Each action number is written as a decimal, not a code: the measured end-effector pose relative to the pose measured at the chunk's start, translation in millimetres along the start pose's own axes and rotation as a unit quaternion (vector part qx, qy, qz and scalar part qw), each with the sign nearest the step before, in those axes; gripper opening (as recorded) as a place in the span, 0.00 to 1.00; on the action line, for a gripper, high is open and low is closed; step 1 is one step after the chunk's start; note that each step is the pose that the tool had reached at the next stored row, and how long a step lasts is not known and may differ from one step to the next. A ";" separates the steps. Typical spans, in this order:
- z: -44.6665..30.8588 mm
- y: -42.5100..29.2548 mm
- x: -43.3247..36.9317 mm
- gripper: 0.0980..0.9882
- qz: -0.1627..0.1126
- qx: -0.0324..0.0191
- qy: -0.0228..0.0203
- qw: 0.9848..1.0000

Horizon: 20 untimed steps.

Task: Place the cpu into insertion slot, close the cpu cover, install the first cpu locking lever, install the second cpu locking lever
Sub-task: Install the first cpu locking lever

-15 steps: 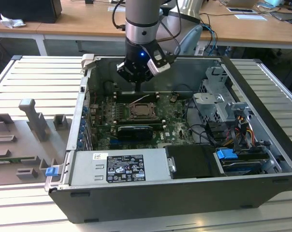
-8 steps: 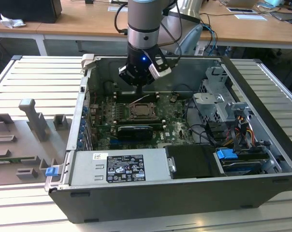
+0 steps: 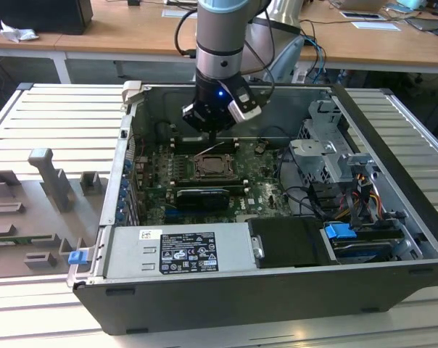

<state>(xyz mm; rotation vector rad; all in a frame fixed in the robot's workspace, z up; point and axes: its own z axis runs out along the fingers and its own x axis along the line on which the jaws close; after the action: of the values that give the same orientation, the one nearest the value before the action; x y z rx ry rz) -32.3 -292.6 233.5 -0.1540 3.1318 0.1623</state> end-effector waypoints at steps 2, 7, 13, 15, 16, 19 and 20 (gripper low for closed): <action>1.4 0.3 -1.8 0.01 0.000 0.000 0.000 1.000; 4.2 0.3 -3.0 0.01 0.002 -0.001 0.000 1.000; 7.8 1.1 -6.4 0.01 0.002 -0.001 0.000 1.000; 9.0 0.9 -8.0 0.01 0.002 -0.001 0.000 1.000; 9.9 0.8 -9.1 0.01 0.002 -0.001 0.000 1.000; 12.1 0.5 -11.7 0.01 0.002 -0.001 0.000 1.000; 13.0 0.4 -12.6 0.01 0.002 -0.001 0.000 1.000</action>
<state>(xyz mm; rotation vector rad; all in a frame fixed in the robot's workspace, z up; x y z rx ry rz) -19.9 -289.6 220.7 -0.1486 3.1315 0.1670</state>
